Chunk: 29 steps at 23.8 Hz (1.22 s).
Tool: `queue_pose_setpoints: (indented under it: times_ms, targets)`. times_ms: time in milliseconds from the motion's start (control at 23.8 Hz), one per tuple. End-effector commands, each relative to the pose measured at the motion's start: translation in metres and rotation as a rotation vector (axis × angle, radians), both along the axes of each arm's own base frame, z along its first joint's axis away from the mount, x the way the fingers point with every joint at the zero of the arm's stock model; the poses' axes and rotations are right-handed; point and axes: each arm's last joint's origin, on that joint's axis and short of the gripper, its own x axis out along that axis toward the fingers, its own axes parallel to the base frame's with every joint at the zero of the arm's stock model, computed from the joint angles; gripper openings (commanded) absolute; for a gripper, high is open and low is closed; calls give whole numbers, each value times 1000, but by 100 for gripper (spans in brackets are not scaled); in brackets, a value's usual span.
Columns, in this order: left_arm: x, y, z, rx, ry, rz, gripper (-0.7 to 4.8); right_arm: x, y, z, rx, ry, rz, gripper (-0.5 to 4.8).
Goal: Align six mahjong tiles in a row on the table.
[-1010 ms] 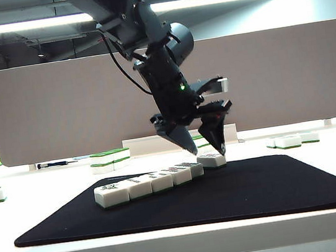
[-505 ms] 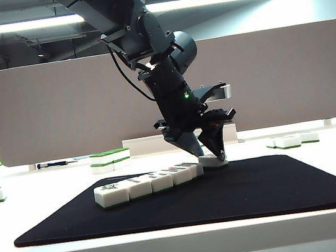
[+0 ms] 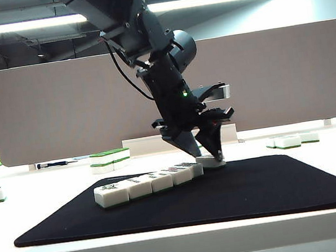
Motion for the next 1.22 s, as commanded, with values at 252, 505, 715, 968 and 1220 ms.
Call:
queue_pose_setpoints:
  times_ms: [252, 505, 715, 968, 1220]
  targets:
    - [-11, 8, 22, 27, 34, 13, 206, -3, 0, 1, -3, -34, 0, -1]
    - [-12, 9, 21, 38, 49, 13, 206, -3, 0, 1, -3, -34, 0, -1]
    - [-14, 10, 19, 46, 88, 41, 206, -3, 0, 1, -3, -34, 0, -1]
    - [-17, 13, 16, 75, 126, 41, 206, -3, 0, 1, -3, -34, 0, -1]
    - [-19, 14, 15, 88, 142, 41, 206, -3, 0, 1, -3, -34, 0, -1]
